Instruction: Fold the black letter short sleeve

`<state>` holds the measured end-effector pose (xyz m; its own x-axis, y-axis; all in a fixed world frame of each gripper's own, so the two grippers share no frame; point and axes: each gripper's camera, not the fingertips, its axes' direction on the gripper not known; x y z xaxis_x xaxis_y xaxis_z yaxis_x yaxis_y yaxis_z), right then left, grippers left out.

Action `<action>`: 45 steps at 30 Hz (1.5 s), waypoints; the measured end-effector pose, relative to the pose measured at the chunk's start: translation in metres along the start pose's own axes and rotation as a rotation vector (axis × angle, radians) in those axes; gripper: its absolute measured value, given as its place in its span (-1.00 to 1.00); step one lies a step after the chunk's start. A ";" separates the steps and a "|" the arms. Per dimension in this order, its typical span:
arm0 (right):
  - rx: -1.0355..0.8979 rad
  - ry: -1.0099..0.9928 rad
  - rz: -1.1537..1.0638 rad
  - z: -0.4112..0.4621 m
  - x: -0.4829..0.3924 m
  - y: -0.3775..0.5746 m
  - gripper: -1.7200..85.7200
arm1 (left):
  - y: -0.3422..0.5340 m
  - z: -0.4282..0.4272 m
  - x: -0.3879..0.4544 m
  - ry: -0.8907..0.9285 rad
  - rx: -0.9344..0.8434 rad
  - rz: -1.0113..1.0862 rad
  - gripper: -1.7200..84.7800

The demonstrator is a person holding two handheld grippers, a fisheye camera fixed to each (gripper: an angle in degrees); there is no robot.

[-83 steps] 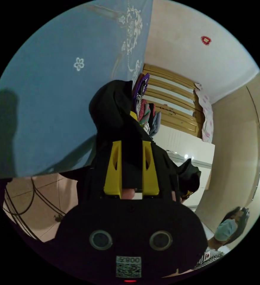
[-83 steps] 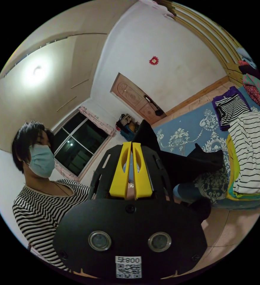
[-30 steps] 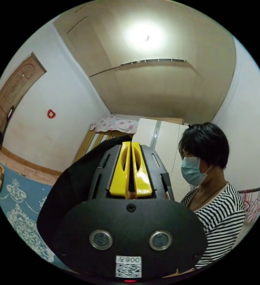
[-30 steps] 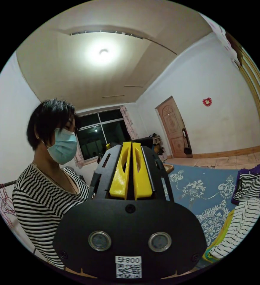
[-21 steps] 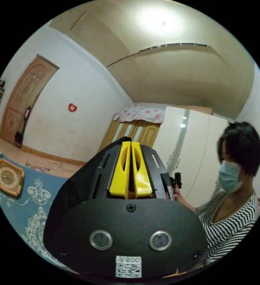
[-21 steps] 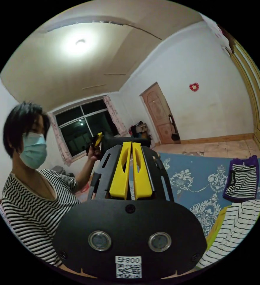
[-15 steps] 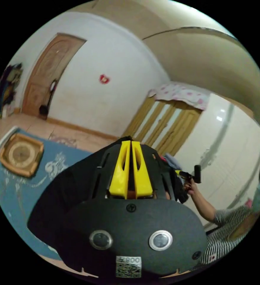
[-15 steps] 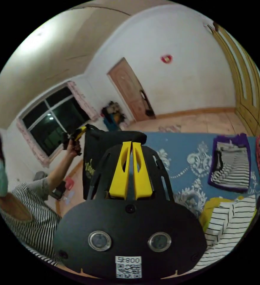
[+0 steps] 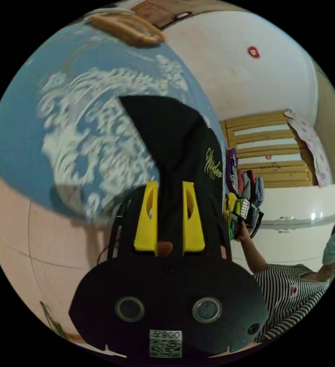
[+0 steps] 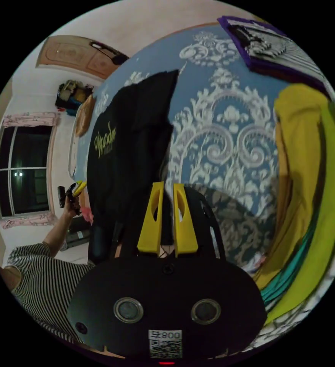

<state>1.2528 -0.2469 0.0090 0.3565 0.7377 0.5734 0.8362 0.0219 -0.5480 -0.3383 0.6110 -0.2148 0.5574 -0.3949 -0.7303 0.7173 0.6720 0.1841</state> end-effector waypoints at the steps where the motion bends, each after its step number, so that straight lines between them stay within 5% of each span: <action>1: -0.016 -0.008 -0.005 0.004 0.000 0.002 -0.84 | 0.012 -0.001 -0.016 -0.007 -0.005 -0.041 -0.70; 17: -0.075 0.311 -0.056 0.043 -0.018 -0.047 -0.90 | -0.001 0.033 -0.100 0.051 -0.106 -0.076 -0.92; 31: 0.050 0.116 -0.126 -0.035 -0.027 -0.058 -0.95 | -0.023 -0.030 -0.125 0.319 0.125 0.057 -0.94; 39: 0.002 0.250 -0.122 -0.037 -0.027 -0.056 -0.95 | -0.024 -0.021 -0.172 0.202 0.048 -0.062 -0.93; 45: -0.116 0.166 0.050 -0.001 -0.001 -0.067 -0.96 | -0.031 -0.026 -0.195 0.185 0.082 -0.118 -0.85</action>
<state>1.1969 -0.2496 0.0461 0.4544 0.6144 0.6450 0.8549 -0.0972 -0.5096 -0.4805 0.6833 -0.0949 0.3869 -0.3408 -0.8568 0.8087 0.5718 0.1377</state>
